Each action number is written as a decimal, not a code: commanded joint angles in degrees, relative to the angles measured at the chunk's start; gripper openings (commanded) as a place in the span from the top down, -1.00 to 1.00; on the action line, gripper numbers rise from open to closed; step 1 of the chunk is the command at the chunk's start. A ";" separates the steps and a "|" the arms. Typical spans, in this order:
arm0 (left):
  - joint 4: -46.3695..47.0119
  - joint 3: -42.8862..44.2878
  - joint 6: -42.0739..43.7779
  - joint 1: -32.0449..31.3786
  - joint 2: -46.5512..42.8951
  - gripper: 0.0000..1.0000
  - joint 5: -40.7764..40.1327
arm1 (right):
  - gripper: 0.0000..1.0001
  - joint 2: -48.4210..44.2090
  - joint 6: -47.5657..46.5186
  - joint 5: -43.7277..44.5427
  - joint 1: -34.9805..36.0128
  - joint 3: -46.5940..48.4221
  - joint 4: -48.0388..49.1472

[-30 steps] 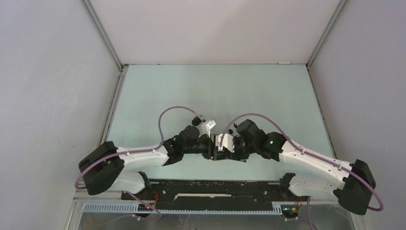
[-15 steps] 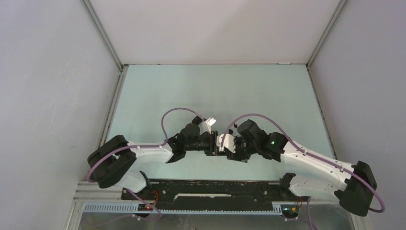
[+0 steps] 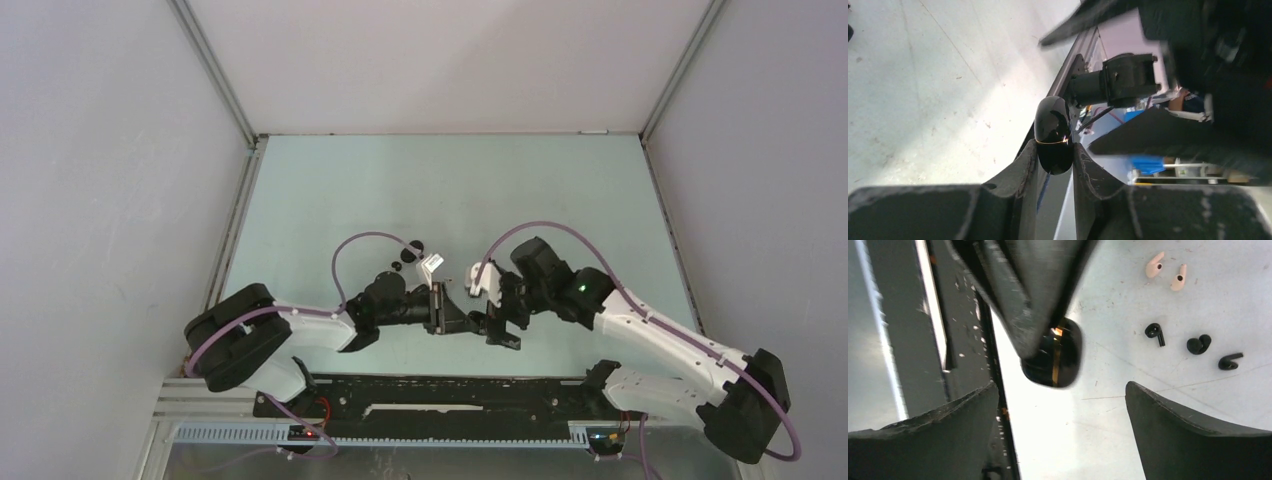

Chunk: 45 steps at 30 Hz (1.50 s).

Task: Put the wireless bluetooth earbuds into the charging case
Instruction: Pick up the charging case at the center of the board.

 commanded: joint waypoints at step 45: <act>32.43 -9.63 43.73 -18.18 -0.23 0.31 -18.30 | 0.98 -0.12 -6.41 -28.91 -8.19 6.94 -13.17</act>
